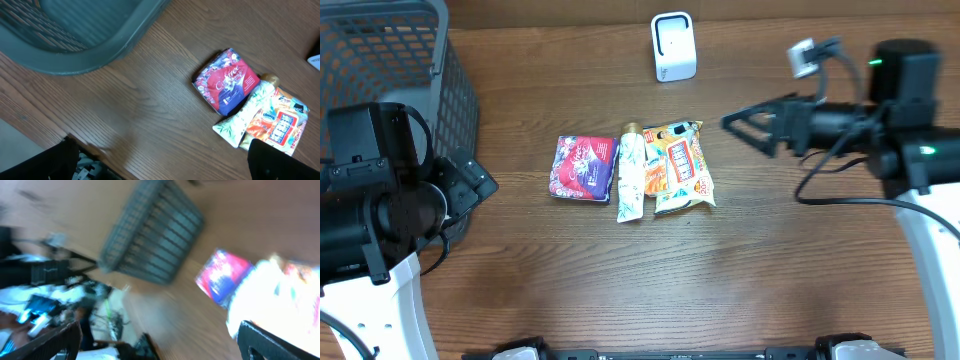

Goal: Scan the item barcode
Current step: 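Reach the right gripper toward the yellow snack packet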

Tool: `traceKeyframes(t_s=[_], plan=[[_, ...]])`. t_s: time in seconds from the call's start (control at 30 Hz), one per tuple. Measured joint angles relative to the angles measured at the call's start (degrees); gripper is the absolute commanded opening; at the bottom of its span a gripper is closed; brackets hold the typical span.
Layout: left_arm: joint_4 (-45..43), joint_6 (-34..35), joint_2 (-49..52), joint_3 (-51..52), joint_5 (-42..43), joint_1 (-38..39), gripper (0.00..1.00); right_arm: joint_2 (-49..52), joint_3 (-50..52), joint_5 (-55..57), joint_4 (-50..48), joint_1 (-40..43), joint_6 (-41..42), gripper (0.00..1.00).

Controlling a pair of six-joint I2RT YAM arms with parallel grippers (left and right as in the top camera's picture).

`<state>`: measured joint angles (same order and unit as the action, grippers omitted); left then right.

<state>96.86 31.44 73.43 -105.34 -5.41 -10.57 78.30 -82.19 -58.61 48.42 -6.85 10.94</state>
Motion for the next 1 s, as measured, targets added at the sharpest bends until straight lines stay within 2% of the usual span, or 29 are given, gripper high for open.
traceKeyframes(t_s=[0.2,0.33,0.63,1.0], plan=[[0.0,0.0,0.0,0.0,0.0,0.0,1.00,0.2,0.0,29.2,6.4,-14.4,6.8,1.00],[0.0,0.0,0.0,0.0,0.0,0.0,1.00,1.5,0.0,39.4,5.3,-21.7,10.2,1.00],[0.0,0.0,0.1,0.0,0.0,0.0,1.00,10.2,0.0,46.3,2.2,-31.6,13.9,1.00],[0.0,0.0,0.2,0.0,0.0,0.0,1.00,21.7,0.0,49.9,-2.3,-32.5,16.9,1.00]])
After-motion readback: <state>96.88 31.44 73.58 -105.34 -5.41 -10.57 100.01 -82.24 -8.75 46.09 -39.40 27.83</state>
